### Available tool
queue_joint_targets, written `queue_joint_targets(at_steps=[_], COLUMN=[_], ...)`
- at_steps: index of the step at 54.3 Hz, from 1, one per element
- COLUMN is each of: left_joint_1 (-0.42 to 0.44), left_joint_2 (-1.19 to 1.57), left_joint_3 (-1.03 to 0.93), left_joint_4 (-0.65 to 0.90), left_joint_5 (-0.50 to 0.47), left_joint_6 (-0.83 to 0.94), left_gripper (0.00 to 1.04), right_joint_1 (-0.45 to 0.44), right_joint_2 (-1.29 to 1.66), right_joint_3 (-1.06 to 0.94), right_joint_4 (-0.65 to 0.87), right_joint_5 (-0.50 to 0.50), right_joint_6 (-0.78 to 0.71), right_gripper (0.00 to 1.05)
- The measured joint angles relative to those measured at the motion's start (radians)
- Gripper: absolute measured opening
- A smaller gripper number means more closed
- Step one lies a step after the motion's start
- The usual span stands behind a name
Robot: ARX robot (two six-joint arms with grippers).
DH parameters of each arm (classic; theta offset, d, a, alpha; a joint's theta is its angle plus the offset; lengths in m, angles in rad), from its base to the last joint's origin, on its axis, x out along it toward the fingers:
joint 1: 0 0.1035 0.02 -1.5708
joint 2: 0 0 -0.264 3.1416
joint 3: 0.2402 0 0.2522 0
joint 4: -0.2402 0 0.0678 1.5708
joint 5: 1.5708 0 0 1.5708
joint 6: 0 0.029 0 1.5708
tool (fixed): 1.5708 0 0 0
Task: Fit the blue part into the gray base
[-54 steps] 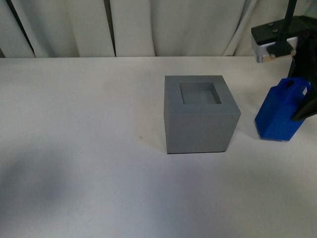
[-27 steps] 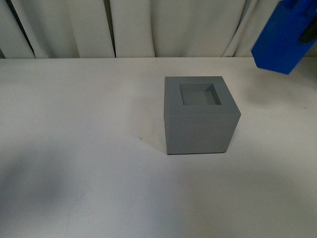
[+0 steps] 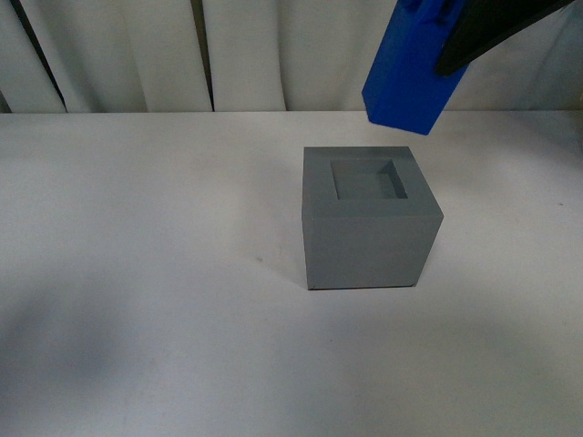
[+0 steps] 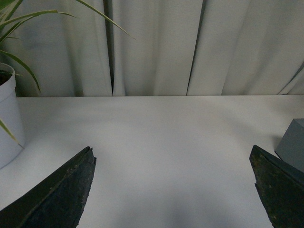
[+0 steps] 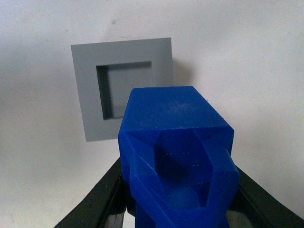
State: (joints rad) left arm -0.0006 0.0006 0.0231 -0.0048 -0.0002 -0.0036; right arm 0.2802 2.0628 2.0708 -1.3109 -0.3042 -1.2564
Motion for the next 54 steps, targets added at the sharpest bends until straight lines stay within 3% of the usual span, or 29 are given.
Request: queue_joint_targets(at_steps=[16,54], left_joint_1=[0.000,0.000], left_joint_2=[0.000,0.000], left_joint_3=[0.000,0.000], left_joint_4=[0.000,0.000], left_joint_5=[0.000,0.000], left_joint_6=[0.000,0.000], left_gripper=[0.99,0.99], right_joint_1=[0.055,0.075], right_joint_2=[0.019,0.018], right_joint_3=[0.006,-0.074], right_joint_4=[-0.035,-0.016], right_joint_5=[0.013,0.042], right_joint_6=[0.002,-0.018], right_gripper=[0.47,0.47])
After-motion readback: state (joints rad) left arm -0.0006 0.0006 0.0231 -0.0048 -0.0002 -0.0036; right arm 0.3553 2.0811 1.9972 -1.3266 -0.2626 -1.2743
